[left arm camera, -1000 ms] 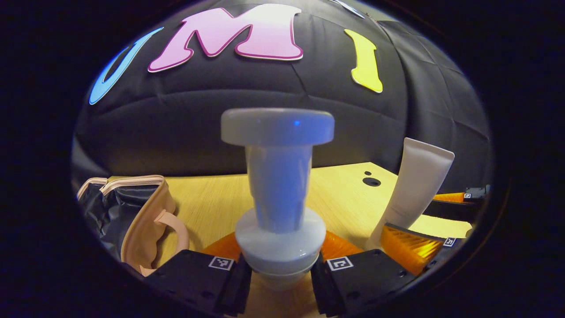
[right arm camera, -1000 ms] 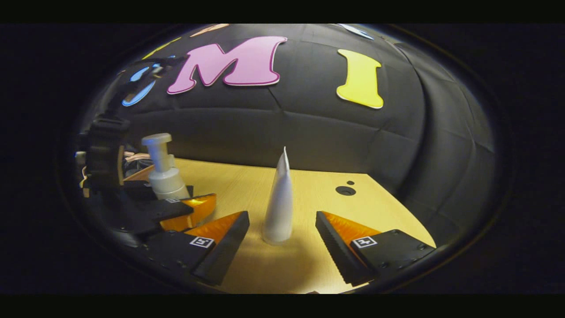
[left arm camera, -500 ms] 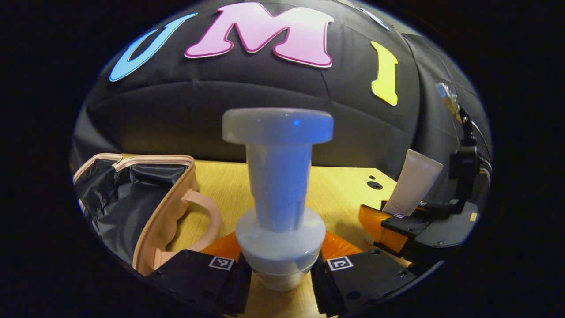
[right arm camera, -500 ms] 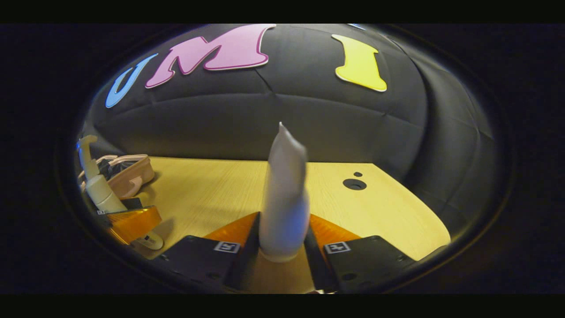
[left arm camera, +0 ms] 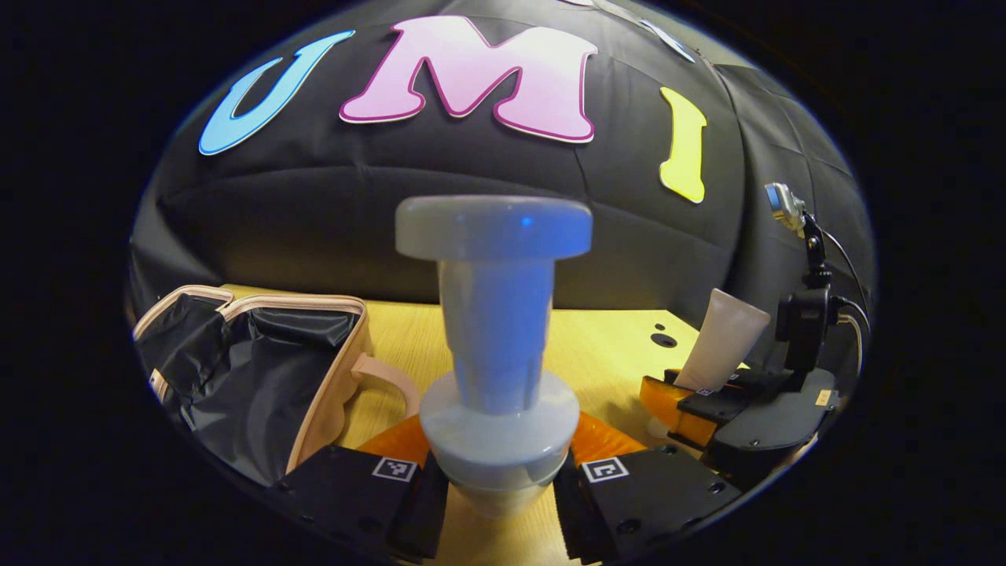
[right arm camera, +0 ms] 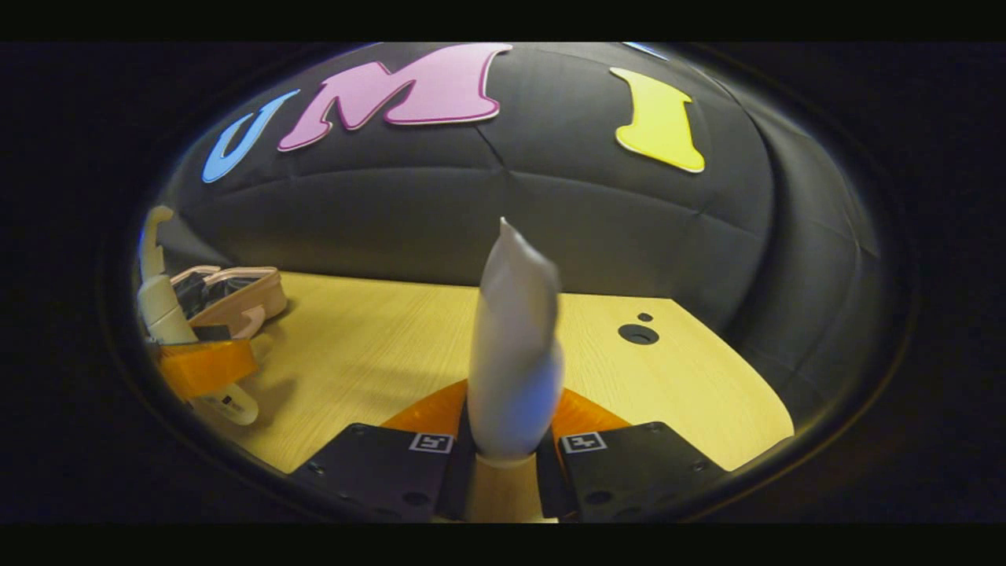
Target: First open the suitcase, pack the skin care products into it, and then close the suitcase.
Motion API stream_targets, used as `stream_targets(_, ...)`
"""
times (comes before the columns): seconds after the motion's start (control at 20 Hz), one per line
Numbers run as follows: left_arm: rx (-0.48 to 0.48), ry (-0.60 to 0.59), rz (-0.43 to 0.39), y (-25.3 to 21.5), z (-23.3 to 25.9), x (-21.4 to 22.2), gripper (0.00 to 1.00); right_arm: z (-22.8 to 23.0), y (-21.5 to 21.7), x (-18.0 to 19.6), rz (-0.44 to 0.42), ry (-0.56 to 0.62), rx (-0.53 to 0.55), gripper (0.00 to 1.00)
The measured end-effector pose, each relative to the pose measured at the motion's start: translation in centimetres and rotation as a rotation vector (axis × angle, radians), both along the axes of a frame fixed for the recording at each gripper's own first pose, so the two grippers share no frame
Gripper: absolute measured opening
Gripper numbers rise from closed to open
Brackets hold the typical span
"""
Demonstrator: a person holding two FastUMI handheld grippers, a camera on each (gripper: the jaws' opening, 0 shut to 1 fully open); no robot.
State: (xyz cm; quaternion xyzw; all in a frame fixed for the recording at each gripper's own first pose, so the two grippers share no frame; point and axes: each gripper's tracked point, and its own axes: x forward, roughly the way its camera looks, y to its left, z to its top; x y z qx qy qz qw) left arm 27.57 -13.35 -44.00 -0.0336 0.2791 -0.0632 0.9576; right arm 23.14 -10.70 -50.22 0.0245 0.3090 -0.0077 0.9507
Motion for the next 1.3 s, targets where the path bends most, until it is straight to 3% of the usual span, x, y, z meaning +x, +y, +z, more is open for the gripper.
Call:
stream_targets(0.1,-0.042,-0.017,0.006,0.3,2.0,0.0,0.61,2.0,0.7,0.2,0.014,-0.035,0.011,0.35)
stream_targets(0.15,-0.055,-0.006,0.0,0.5,2.8,-0.1,0.61,3.1,1.3,0.2,0.026,-0.049,0.017,0.3)
stream_targets(0.3,-0.1,-0.013,0.015,2.2,6.0,-0.2,0.61,6.3,4.3,0.1,0.084,-0.072,0.034,0.34)
stream_targets(0.45,-0.064,-0.03,0.047,6.6,8.6,-0.1,0.58,9.5,8.4,0.4,0.157,-0.127,0.033,0.35)
stream_targets(0.6,-0.027,0.004,0.067,11.8,9.3,-0.6,0.61,11.5,14.0,0.3,0.204,-0.125,0.122,0.34)
stream_targets(0.75,0.031,0.065,0.105,18.2,8.2,-0.8,0.61,13.4,18.6,0.1,0.241,-0.145,0.157,0.35)
stream_targets(0.95,0.12,0.231,0.062,24.2,4.1,-1.4,0.65,14.6,23.2,-0.6,0.271,-0.15,0.203,0.34)
stream_targets(1.05,0.143,0.316,0.045,25.8,2.1,-1.5,0.61,14.8,24.6,-0.9,0.282,-0.148,0.217,0.34)
stream_targets(1.1,0.153,0.353,0.031,26.3,1.2,-1.8,0.61,14.8,25.2,-1.1,0.289,-0.148,0.222,0.39)
stream_targets(1.15,0.164,0.391,0.024,26.6,0.2,-1.9,0.61,14.7,25.6,-1.1,0.293,-0.145,0.227,0.35)
stream_targets(1.3,0.181,0.504,0.032,27.3,-2.4,-2.6,0.61,14.2,26.1,-1.2,0.294,-0.125,0.247,0.35)
